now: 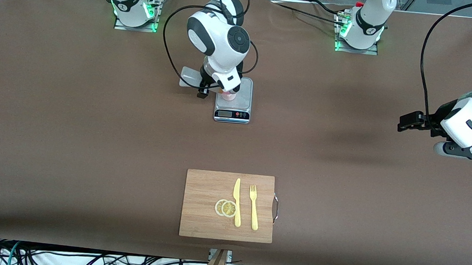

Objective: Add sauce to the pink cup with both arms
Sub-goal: 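Carry the bottle with the right gripper back beside the scale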

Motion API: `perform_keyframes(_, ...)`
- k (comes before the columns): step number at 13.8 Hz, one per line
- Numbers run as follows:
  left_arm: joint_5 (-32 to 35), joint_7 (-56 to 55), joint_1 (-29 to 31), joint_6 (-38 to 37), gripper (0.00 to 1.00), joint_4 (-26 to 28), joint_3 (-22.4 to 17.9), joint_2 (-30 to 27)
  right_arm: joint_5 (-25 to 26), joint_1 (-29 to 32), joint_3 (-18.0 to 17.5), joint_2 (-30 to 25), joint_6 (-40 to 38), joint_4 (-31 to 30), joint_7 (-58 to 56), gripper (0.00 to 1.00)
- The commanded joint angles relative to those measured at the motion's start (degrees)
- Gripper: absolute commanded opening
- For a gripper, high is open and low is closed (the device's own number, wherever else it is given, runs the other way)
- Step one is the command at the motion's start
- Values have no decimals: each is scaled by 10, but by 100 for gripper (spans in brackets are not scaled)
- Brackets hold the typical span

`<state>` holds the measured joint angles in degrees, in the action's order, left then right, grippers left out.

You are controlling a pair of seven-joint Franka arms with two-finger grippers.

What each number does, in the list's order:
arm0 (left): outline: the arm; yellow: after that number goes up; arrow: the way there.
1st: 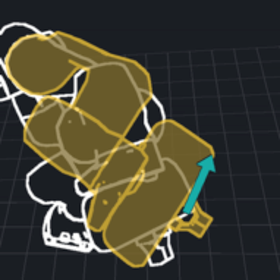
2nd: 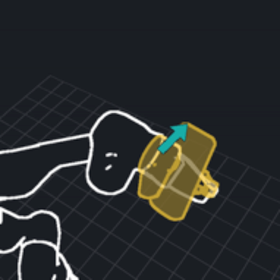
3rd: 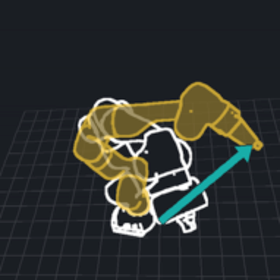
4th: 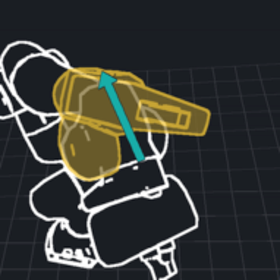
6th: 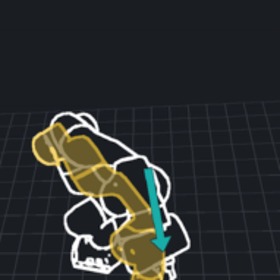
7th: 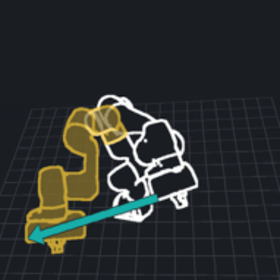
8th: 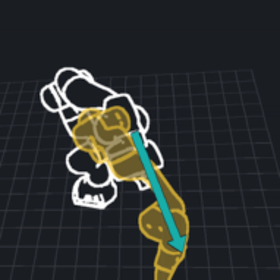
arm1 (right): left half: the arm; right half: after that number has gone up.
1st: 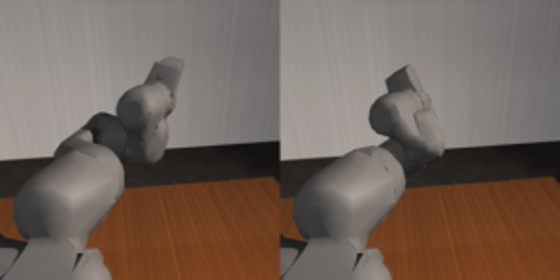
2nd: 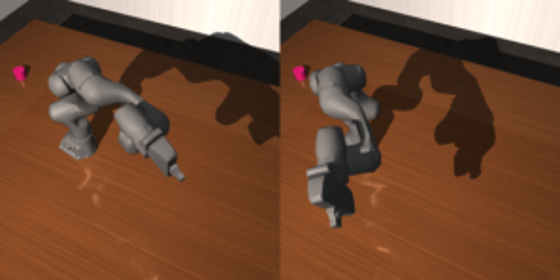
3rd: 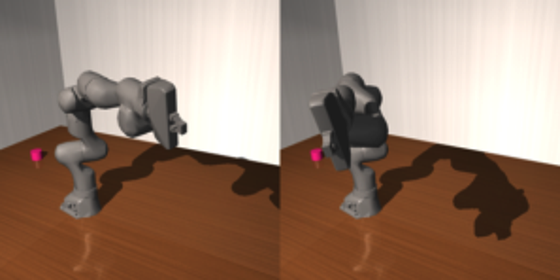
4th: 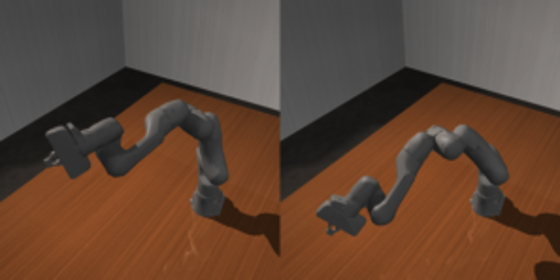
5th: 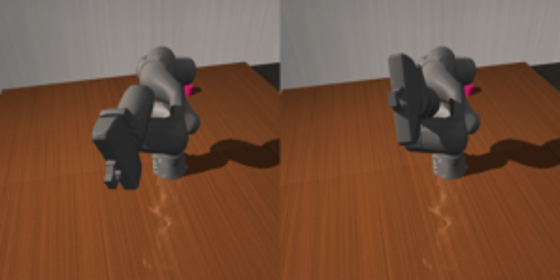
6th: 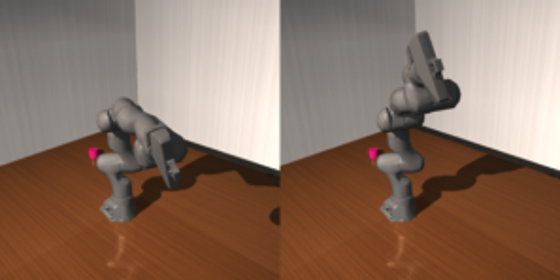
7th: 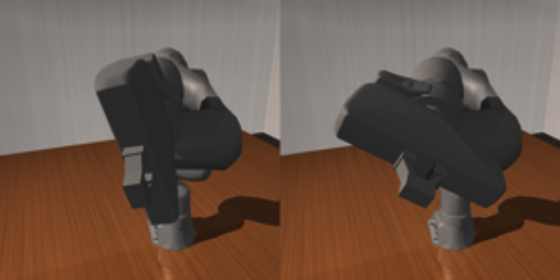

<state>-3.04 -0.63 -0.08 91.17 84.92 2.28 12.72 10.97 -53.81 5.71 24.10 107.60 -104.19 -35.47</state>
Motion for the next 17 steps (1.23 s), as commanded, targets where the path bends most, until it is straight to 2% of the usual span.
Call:
perform_keyframes(1,-14,12,3,-11,100,-18,-2,7,-9,4,7,-37,23,-38,-28,4)
perform_keyframes(7,-14,12,3,-11,100,-18,-2,7,-52,5,13,-83,39,-50,-51,4)
perform_keyframes(9,-14,12,2,-12,100,-18,-2,7,-76,8,40,-88,42,-51,-100,4)
perform_keyframes(12,-14,12,2,-12,100,-19,-2,7,-153,8,84,-117,87,-88,-183,4)
perform_keyframes(14,-14,12,2,-12,100,-18,-2,7,-245,8,122,-132,110,-115,-275,4)
perform_keyframes(17,-14,12,2,-12,100,-18,-2,7,-359,8,191,-132,102,-120,-422,4)
